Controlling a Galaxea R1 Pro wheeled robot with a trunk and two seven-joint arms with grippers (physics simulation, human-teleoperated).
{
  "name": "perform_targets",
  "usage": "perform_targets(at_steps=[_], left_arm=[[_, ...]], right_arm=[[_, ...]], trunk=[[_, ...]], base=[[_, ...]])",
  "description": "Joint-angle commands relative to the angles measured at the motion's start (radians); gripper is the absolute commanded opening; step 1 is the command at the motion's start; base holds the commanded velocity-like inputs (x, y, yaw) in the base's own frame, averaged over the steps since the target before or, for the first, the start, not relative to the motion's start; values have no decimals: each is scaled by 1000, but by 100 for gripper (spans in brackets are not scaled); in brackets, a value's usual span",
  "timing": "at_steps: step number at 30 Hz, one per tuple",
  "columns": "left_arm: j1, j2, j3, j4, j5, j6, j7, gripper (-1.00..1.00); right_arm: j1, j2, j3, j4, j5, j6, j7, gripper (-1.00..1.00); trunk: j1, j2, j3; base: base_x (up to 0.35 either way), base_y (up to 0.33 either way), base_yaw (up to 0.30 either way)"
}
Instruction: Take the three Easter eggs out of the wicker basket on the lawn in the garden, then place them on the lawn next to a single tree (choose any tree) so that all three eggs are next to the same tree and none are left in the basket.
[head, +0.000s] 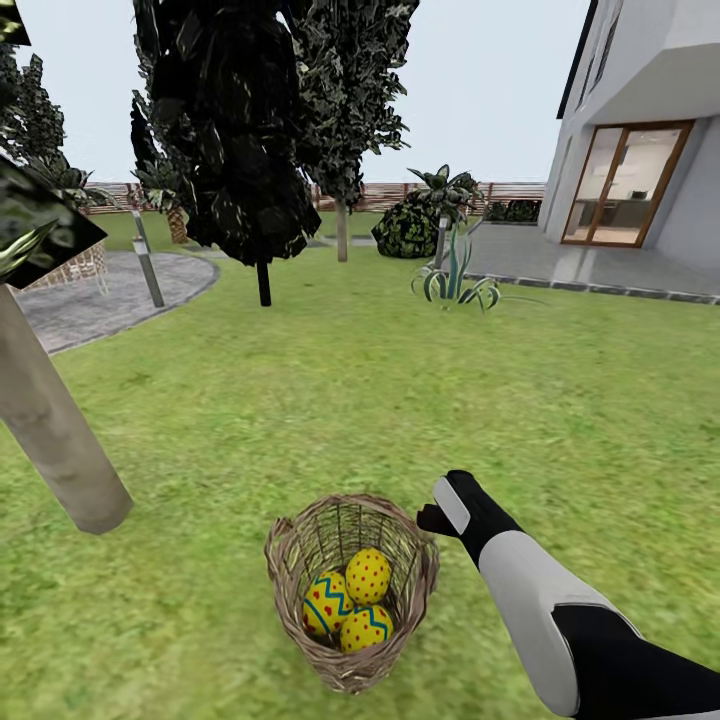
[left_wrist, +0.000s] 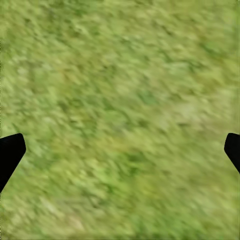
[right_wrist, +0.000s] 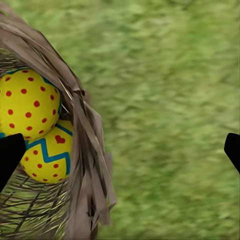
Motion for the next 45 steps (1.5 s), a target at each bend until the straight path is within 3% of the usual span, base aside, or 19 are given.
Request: perform_targets(at_steps=[1, 45], left_arm=[[1, 0, 2, -1, -1, 4, -3, 100], [1, -2, 2, 1, -2, -4, 3, 100]], right_arm=[[-1, 1, -5, -1, -9, 0, -9, 100], [-1, 0, -4, -3, -10, -2, -9, 100]], trunk=[[-4, 7, 2], [-173, 315, 140]], base=[[0, 0, 0], [0, 0, 0]])
